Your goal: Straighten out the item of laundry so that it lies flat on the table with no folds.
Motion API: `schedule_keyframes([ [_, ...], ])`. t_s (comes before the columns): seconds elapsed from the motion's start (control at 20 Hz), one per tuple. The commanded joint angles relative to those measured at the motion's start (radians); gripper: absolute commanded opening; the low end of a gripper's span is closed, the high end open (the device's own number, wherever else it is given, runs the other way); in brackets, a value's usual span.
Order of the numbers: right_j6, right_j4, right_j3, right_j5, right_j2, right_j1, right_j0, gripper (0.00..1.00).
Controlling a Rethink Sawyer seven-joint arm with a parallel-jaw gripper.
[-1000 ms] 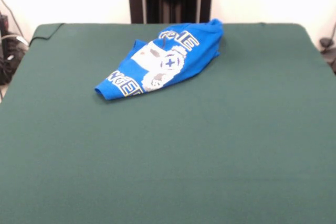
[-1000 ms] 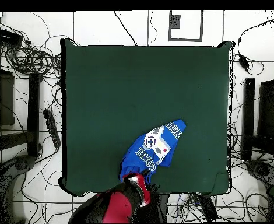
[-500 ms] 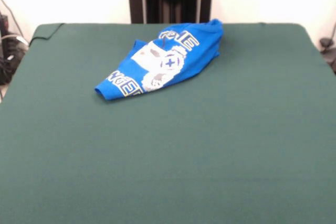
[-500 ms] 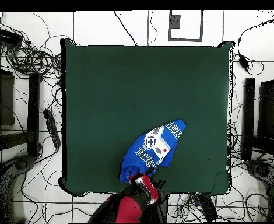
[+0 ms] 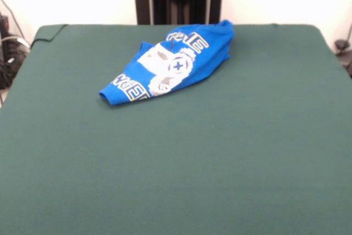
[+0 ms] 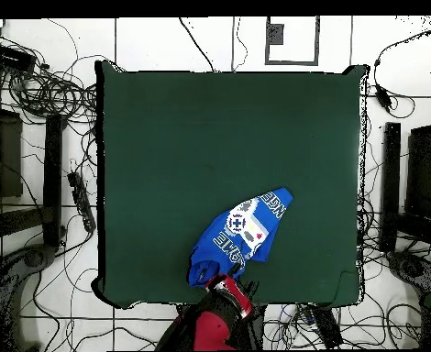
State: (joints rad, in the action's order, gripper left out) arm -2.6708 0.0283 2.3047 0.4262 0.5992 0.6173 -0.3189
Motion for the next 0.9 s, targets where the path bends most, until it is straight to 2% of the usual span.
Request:
schedule_keyframes([
  [0.05,-0.156,-0.073,0.056,0.020,-0.197,-0.037,0.079,1.00],
  [0.45,-0.150,-0.047,0.051,0.028,-0.209,-0.058,0.066,1.00],
  [0.9,-0.159,0.022,0.054,0.009,-0.179,-0.059,-0.003,1.00],
])
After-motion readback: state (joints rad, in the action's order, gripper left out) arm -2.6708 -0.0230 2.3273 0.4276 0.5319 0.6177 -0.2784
